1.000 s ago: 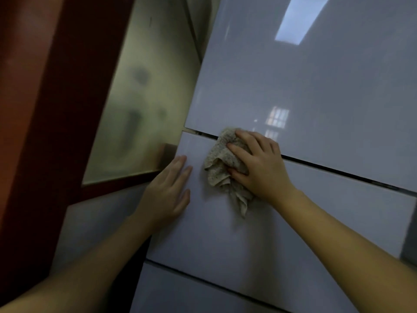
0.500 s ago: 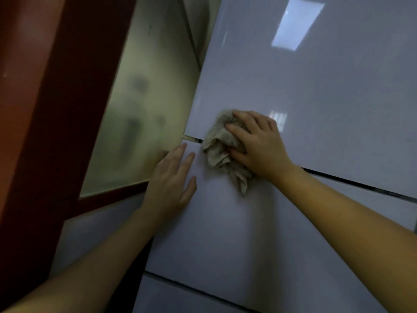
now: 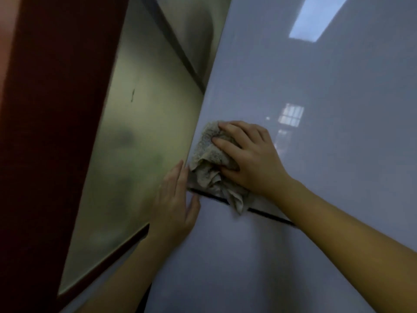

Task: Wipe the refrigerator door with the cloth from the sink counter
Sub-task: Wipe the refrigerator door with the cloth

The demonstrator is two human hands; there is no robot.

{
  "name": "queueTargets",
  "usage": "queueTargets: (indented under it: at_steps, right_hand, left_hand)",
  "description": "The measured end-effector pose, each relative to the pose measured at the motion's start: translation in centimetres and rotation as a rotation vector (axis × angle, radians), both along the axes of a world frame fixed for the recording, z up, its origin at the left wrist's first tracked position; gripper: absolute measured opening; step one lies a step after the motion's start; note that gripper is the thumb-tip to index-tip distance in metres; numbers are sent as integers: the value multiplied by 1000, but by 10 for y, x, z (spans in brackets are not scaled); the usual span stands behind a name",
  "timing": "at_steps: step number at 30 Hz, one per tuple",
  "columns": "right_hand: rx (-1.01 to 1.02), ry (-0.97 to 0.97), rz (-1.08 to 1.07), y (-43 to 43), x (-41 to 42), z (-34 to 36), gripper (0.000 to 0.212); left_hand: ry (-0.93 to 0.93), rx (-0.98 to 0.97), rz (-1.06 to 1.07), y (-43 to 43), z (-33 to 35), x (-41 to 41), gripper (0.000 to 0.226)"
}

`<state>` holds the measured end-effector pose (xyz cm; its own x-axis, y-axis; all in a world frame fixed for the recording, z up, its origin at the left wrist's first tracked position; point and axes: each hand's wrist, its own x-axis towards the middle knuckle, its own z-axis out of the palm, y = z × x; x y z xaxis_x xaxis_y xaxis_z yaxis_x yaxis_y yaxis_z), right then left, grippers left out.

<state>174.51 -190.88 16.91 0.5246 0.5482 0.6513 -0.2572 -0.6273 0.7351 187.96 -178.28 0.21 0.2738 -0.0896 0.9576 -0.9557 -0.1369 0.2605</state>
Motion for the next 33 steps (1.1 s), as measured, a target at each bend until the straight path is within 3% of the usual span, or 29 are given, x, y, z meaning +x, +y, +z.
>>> queueTargets:
  at_steps: [13, 18, 25, 33]
  right_hand:
    - [135, -74, -72, -16, -58, 257, 53]
    - [186, -70, -81, -34, -96, 319, 49]
    - [187, -42, -121, -51, -134, 351, 51]
    - [220, -137, -96, -58, -137, 379, 53]
  left_hand:
    - [-129, 151, 107, 7, 272, -13, 57]
    - [-190, 251, 123, 14, 363, -23, 56]
    - [-236, 358, 184, 18, 420, -37, 59]
    - [-249, 366, 227, 12, 428, -27, 60]
